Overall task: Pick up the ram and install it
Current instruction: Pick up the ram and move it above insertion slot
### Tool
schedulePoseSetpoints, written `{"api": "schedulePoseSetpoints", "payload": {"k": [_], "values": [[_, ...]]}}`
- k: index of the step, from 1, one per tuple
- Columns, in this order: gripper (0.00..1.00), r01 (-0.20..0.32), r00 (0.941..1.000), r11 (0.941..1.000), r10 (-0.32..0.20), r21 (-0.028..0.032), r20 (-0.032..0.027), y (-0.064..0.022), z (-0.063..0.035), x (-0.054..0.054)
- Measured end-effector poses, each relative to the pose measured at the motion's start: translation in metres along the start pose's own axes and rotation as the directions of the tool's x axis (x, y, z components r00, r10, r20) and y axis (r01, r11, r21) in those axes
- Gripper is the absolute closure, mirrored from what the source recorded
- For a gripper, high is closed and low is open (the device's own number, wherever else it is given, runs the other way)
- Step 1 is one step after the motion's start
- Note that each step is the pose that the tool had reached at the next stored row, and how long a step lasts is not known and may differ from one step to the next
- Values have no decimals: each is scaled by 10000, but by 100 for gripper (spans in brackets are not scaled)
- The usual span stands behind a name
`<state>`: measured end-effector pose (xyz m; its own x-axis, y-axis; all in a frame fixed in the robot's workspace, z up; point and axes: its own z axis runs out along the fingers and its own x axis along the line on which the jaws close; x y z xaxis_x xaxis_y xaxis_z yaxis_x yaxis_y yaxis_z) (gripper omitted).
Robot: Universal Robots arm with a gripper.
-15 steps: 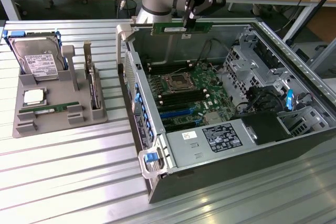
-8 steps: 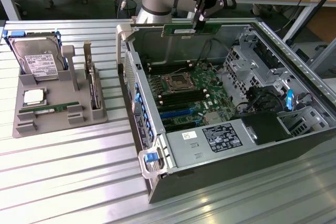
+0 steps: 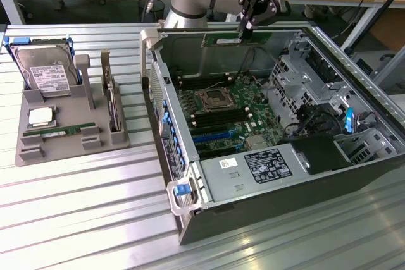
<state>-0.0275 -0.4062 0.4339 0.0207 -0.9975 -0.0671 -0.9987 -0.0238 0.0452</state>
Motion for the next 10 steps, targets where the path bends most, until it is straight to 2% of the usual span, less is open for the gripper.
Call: {"api": "schedulePoseSetpoints", "payload": {"k": [10], "values": [[87, 0, 10000, 10000, 0, 0, 0, -167, 73, 9]]}}
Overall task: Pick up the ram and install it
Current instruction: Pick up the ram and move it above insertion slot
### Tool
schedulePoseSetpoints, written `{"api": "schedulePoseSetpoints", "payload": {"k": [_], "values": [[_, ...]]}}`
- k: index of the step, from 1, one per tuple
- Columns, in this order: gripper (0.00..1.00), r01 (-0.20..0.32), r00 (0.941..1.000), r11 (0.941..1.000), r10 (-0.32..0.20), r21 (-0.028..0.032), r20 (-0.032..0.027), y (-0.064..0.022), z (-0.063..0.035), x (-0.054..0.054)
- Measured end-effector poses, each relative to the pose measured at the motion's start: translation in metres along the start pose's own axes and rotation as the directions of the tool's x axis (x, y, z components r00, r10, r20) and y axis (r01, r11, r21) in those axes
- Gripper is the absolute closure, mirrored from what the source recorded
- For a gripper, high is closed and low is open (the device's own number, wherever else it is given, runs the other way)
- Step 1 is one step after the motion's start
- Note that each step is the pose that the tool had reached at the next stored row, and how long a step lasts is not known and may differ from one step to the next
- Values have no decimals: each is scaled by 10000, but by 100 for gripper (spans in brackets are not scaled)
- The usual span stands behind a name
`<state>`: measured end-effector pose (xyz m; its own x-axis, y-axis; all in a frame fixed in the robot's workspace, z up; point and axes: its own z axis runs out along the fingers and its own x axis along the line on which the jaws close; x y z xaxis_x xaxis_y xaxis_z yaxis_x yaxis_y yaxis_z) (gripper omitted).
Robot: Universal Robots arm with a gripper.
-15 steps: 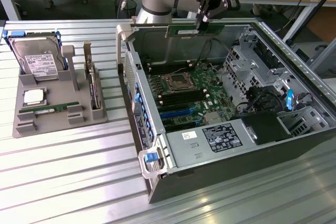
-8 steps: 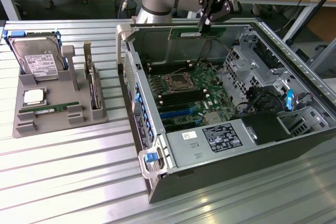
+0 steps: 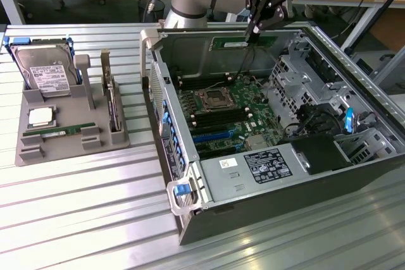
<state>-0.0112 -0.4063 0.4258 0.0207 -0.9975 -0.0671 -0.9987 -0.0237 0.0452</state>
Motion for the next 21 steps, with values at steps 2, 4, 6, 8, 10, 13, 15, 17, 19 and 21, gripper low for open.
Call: {"api": "schedulePoseSetpoints", "payload": {"k": [2, 4, 6, 8, 10, 13, 15, 17, 19, 21], "values": [[87, 1, 10000, 10000, -1, 0, -1, -30, 12, 2], [87, 1, 10000, 10000, -1, 1, 1, -69, 28, 4], [87, 0, 10000, 10000, 0, 0, 0, -108, 44, 6], [87, 0, 10000, 10000, 0, 0, 0, -143, 60, 7], [87, 1, 10000, 10000, -1, 0, 0, -174, 74, 9], [87, 0, 10000, 10000, 0, 0, 0, -246, 105, 13], [87, 0, 10000, 10000, 0, 0, 0, -283, 119, 15], [87, 0, 10000, 10000, 0, 1, 0, -321, 133, 16], [87, 0, 10000, 10000, 0, 0, 0, -348, 169, 28], [87, -62, 10000, 10000, 62, 4, -4, -349, 195, 43]]}}
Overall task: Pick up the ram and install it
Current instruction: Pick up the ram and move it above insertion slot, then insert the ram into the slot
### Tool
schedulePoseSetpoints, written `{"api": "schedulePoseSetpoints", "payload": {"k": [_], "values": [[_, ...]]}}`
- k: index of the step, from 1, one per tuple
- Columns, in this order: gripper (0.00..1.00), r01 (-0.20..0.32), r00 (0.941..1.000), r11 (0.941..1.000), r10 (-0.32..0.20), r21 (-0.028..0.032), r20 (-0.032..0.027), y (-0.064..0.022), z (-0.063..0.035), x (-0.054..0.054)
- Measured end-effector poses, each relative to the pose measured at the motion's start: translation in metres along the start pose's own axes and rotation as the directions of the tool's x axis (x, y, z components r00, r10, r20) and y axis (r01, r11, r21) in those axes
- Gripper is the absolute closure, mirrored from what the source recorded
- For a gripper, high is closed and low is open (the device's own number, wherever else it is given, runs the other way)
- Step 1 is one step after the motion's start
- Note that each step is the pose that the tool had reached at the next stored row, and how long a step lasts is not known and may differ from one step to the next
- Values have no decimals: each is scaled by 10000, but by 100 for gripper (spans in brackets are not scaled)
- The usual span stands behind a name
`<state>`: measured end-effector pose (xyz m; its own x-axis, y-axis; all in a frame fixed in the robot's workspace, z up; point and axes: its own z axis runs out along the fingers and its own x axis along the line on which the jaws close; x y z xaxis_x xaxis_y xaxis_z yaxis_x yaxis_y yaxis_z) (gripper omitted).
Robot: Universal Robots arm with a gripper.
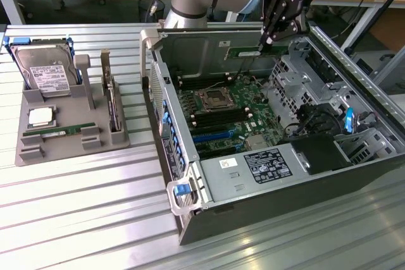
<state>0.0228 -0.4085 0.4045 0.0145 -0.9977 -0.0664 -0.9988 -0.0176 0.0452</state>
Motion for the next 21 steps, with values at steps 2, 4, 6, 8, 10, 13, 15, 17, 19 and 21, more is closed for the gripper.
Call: {"api": "schedulePoseSetpoints", "payload": {"k": [2, 4, 6, 8, 10, 13, 15, 17, 19, 21], "values": [[87, -222, 9998, 9998, 222, 14, 2, -1, 18, 10], [87, -307, 9995, 9995, 307, 20, 8, -15, 37, 24], [87, -307, 9995, 9995, 307, 19, 5, -65, 49, 27], [87, -307, 9995, 9995, 307, 19, 4, -111, 58, 29], [87, -307, 9995, 9995, 307, 20, 6, -114, 59, 29], [87, -308, 9995, 9995, 308, 20, 6, -114, 59, 29], [87, -307, 9995, 9995, 307, 20, 6, -114, 59, 29], [87, -308, 9995, 9995, 308, 20, 5, -114, 59, 29], [87, -307, 9995, 9995, 307, 20, 6, -114, 60, 29], [87, -307, 9995, 9995, 307, 20, 5, -114, 63, 30]]}}
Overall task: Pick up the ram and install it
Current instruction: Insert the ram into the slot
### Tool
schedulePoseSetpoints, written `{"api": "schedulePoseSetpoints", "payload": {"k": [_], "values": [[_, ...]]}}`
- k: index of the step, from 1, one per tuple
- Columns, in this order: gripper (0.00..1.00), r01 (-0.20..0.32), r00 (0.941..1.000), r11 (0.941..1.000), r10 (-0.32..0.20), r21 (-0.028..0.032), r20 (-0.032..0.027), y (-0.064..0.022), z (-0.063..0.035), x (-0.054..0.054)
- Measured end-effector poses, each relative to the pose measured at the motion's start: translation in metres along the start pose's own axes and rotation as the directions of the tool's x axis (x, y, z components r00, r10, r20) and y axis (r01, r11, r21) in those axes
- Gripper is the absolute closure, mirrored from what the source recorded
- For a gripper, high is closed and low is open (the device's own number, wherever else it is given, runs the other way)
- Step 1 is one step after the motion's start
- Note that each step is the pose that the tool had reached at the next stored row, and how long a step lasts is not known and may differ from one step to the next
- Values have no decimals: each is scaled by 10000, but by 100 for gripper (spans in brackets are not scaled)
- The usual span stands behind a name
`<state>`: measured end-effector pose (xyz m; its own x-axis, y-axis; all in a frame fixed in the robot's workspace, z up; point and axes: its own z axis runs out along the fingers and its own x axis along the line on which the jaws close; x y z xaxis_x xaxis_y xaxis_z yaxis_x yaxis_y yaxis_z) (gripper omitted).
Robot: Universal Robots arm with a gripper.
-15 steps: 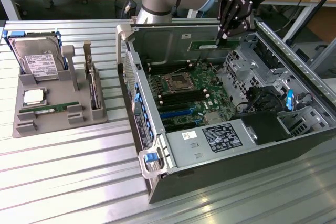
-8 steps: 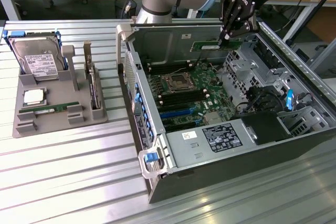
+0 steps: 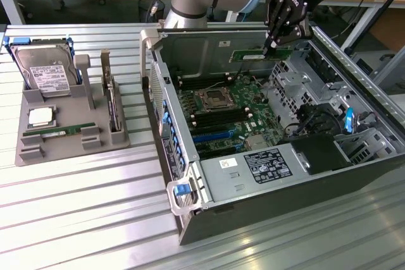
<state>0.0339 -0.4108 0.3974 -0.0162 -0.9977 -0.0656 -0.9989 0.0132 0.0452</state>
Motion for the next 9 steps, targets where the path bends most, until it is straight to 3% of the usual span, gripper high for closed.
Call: {"api": "schedulePoseSetpoints", "payload": {"k": [9], "values": [[87, -1, 10000, 10000, 1, 0, 1, -2, 51, 17]]}}
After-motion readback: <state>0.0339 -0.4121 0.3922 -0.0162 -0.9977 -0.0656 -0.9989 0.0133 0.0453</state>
